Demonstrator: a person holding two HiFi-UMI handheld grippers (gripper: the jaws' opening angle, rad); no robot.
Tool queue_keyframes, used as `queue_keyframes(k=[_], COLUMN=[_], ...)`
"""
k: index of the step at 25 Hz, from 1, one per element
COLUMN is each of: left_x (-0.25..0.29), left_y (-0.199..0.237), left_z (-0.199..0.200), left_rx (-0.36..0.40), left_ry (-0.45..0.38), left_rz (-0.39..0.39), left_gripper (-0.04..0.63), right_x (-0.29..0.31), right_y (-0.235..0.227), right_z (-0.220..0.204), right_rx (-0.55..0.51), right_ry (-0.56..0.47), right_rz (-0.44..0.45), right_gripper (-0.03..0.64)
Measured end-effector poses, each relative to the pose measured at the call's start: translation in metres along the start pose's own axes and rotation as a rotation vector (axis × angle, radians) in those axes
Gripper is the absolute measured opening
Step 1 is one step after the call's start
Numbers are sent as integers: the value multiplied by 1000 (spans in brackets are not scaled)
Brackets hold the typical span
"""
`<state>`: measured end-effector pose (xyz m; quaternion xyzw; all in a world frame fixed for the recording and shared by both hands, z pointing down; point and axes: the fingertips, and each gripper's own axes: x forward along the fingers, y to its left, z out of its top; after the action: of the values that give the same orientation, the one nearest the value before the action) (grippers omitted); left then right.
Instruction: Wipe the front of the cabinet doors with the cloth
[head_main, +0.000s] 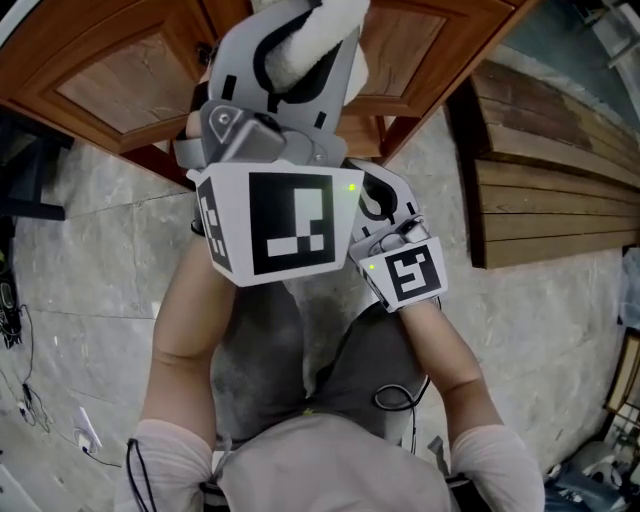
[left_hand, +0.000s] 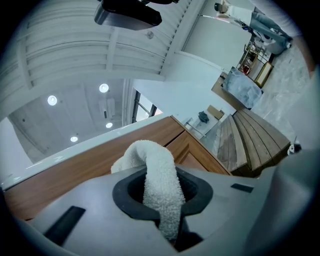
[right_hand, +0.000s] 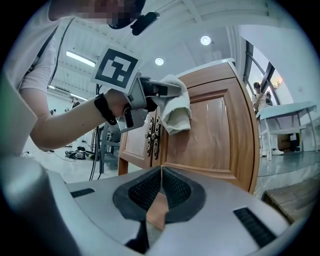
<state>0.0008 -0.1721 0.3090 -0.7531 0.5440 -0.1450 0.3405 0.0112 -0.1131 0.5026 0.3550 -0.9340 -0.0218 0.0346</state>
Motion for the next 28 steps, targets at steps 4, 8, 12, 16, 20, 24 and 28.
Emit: queue_keyframes(k=[4, 8, 12, 16, 20, 24, 28], left_x=[10, 23, 36, 50, 64, 79, 73], left_y=[-13, -23, -37, -57, -75, -94, -100], left_z=[12, 19, 27, 30, 35, 45, 53], left_rx=[1, 7, 5, -2, -4, 12, 8], left_ry=[-20, -27, -36, -39, -44, -48, -56], left_rz=[-10, -25, -44, -70, -91, -122, -130], left_gripper=[72, 72, 72, 72, 72, 73, 72], right_x=[-9, -16, -24, -35, -47, -60, -69], right_y=[-7, -13, -23, -35, -44, -49, -52], right_z=[-2, -6, -5, -5, -7, -10, -13], right_rx=[5, 11, 8, 1, -7, -6, -2], right_ry=[-15, -8, -25, -39, -33, -27, -19], right_rz=[-5, -13, -27, -48, -65, -84, -93], right_gripper=[38, 38, 38, 38, 38, 38, 38])
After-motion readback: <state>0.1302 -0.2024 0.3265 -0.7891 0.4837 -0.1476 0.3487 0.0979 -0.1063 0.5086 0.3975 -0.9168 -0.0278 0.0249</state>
